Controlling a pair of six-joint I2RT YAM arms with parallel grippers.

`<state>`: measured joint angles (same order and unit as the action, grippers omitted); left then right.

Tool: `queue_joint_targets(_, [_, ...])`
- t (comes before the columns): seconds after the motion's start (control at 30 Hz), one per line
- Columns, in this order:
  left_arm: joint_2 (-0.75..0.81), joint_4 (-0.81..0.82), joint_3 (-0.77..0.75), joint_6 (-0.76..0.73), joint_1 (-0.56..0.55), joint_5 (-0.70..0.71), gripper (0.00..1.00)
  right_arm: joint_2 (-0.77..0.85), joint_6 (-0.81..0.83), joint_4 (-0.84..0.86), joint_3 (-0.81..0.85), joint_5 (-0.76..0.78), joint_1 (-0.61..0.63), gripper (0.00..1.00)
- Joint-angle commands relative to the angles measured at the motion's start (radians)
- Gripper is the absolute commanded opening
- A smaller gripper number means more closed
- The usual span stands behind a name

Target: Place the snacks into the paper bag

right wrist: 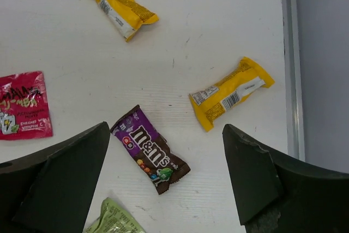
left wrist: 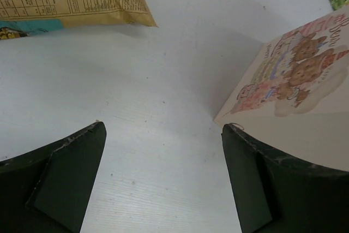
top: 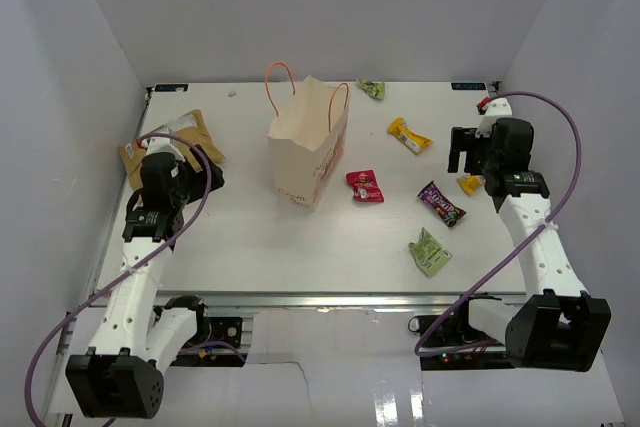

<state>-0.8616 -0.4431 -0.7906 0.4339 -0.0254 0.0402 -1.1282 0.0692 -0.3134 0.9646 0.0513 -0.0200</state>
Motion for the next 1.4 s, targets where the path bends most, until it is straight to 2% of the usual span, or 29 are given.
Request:
queue_joint_targets(0.0, [-0.066,0.007,-0.065,-0.073,0.002,0.007,0.98,-0.008,0.122,-0.001,0.066,-0.161,-0.001,0.90])
queue_joint_targets(0.03, [-0.091,0.007,-0.076,-0.092,0.002,0.019,0.98,-0.008,0.188,-0.015,0.071,-0.229,-0.001,0.90])
queue_joint_targets(0.07, [-0.150,0.006,-0.110,-0.113,0.002,0.053,0.98,-0.007,0.266,-0.036,0.074,-0.377,0.000,0.90])
queue_joint_targets(0.1, [-0.184,0.001,-0.131,-0.135,0.002,0.072,0.98,-0.008,0.434,-0.108,0.077,-0.452,0.003,0.90])
queue_joint_targets(0.17, [-0.297,0.000,-0.179,-0.208,0.002,0.098,0.98,-0.015,0.600,-0.192,0.079,-0.633,0.008,0.90])
queue_joint_targets(0.27, [-0.448,0.007,-0.280,-0.314,0.002,0.133,0.97,-0.039,0.714,-0.280,0.069,-0.686,0.015,0.90])
queue_joint_targets(0.33, [-0.516,0.044,-0.334,-0.409,0.004,0.138,0.96,-0.062,0.649,-0.238,0.051,-0.654,0.015,0.90])
queue_joint_targets(0.47, [-0.675,0.113,-0.429,-0.516,0.004,0.077,0.94,-0.099,0.661,-0.239,0.051,-0.715,0.015,0.90])
queue_joint_targets(0.57, [-0.801,0.150,-0.505,-0.558,0.004,0.095,0.93,-0.114,0.647,-0.220,0.049,-0.734,0.015,0.90])
queue_joint_targets(0.6, [-0.854,0.164,-0.522,-0.576,0.004,0.087,0.88,-0.116,0.644,-0.219,0.048,-0.734,0.015,0.90])
queue_joint_targets(0.63, [-0.881,0.171,-0.547,-0.595,0.002,0.093,0.88,-0.117,0.641,-0.216,0.046,-0.728,0.015,0.90])
queue_joint_targets(0.93, [-1.079,0.234,-0.622,-0.658,-0.019,0.262,0.82,-0.122,0.621,-0.219,0.020,-0.717,0.014,0.90])
queue_joint_targets(1.03, [-1.096,0.254,-0.604,-0.649,-0.019,0.305,0.70,-0.123,0.618,-0.222,0.028,-0.717,0.014,0.90])
queue_joint_targets(1.07, [-1.100,0.259,-0.596,-0.647,-0.019,0.328,0.62,-0.125,0.618,-0.223,0.029,-0.717,0.014,0.90])
queue_joint_targets(1.17, [-1.100,0.280,-0.561,-0.650,-0.019,0.326,0.52,-0.127,0.612,-0.227,0.042,-0.719,0.014,0.90])
queue_joint_targets(1.2, [-1.100,0.280,-0.546,-0.647,-0.019,0.319,0.42,-0.128,0.610,-0.225,0.045,-0.719,0.012,0.90])
queue_joint_targets(1.23, [-1.099,0.282,-0.539,-0.643,-0.019,0.316,0.36,-0.128,0.609,-0.225,0.048,-0.720,0.014,0.90])
queue_joint_targets(1.3, [-1.085,0.285,-0.521,-0.639,-0.019,0.303,0.29,-0.128,0.607,-0.225,0.056,-0.719,0.014,0.90])
queue_joint_targets(1.37, [-1.074,0.290,-0.509,-0.638,-0.019,0.294,0.27,-0.127,0.606,-0.228,0.060,-0.719,0.014,0.90])
